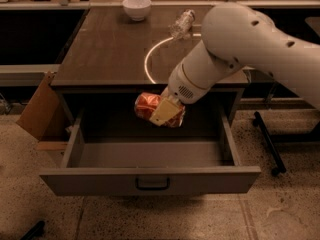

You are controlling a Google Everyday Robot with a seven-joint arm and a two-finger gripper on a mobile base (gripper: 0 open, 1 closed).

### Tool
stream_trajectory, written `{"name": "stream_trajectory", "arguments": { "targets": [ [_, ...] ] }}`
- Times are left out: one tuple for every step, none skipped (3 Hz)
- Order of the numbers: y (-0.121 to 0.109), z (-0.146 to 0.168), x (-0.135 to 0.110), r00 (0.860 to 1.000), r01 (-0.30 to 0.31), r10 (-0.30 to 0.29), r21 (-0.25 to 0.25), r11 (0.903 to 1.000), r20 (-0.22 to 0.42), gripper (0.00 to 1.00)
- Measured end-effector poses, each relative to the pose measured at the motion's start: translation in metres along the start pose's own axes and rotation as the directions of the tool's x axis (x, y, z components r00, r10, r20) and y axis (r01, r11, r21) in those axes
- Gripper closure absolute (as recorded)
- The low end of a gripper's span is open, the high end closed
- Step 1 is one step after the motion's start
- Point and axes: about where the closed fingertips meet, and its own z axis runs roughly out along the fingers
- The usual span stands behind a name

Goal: Place coke can into top drawer

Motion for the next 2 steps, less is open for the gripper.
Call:
{"name": "stream_trajectory", "arguments": {
  "targets": [
    [0.0115, 0.0341, 0.0379, 0.997, -0.066, 0.065, -0.036, 0.9972, -0.031, 1.00],
    [0.0111, 0.0352, 0.0381, 0.997, -0.066, 0.065, -0.036, 0.9972, -0.031, 1.00]
  ]
}}
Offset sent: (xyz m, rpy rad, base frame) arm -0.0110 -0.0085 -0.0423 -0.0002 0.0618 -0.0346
